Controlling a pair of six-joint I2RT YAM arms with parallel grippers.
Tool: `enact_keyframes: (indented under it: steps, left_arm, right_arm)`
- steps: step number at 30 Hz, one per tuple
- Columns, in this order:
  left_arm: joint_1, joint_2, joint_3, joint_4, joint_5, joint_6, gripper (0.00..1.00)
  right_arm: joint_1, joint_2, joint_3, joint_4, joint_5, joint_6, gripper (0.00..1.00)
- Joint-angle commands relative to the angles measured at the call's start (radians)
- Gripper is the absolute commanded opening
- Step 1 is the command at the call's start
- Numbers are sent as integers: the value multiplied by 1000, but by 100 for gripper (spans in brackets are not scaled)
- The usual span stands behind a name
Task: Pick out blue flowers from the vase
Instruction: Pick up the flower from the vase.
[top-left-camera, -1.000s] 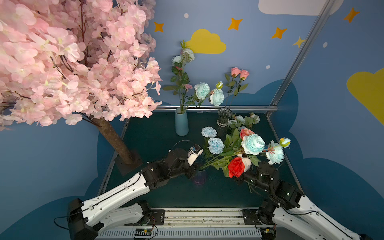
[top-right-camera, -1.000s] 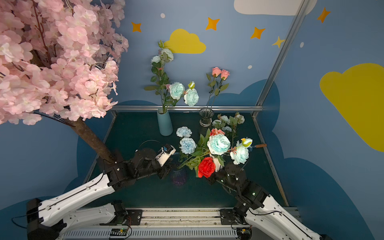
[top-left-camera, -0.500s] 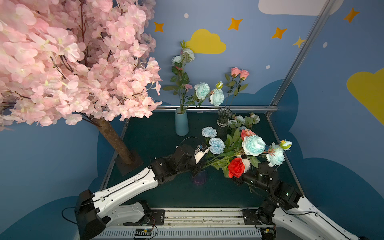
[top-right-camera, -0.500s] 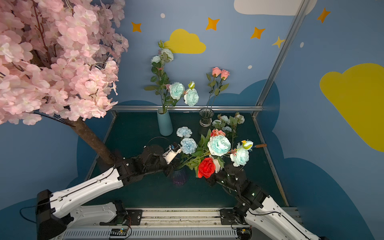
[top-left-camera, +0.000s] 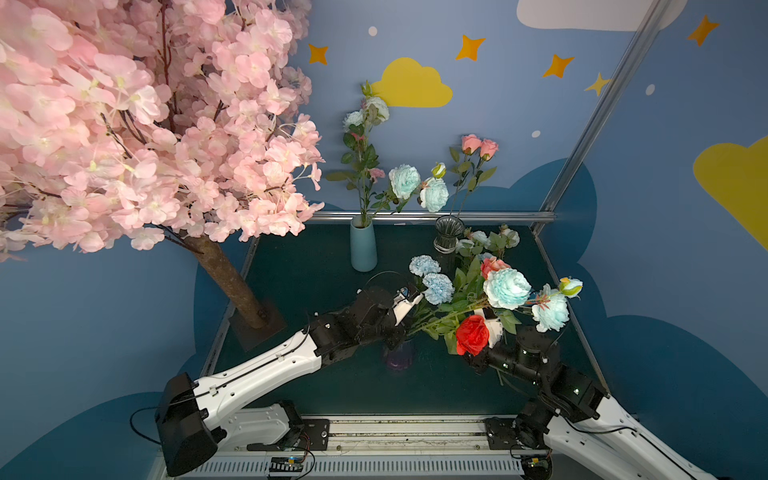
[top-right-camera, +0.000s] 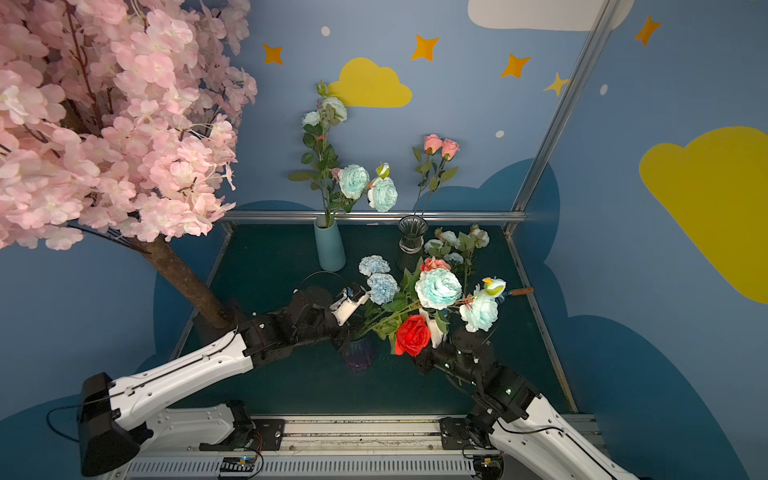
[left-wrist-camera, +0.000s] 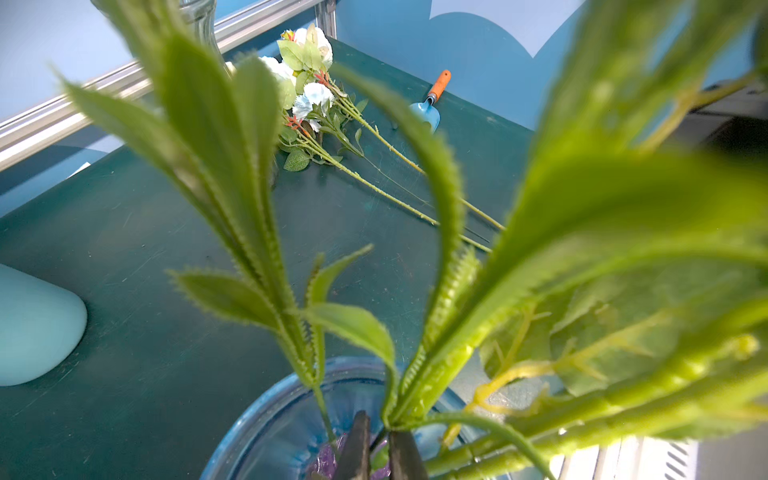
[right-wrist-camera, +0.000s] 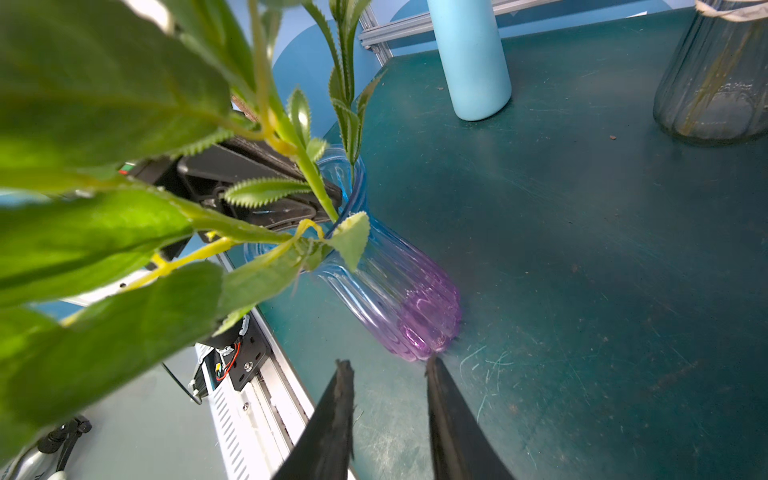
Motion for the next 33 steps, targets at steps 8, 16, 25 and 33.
enact_keyframes:
  steps: [8, 16, 25, 33]
  left_arm:
    - [3, -56, 48, 44, -22, 24, 3]
    - [6, -89, 100, 52, -75, 40, 3]
    - [36, -111, 185, 66, -96, 72, 3]
    - [56, -93, 314, 64, -53, 99, 4]
  right_arm:
    - [-11, -10, -6, 5, -8, -1, 31]
    - [-30, 0, 12, -8, -2, -24, 31]
    - [-127, 32, 43, -34, 6, -71, 32]
    - [-385, 139, 63, 38, -173, -52, 38]
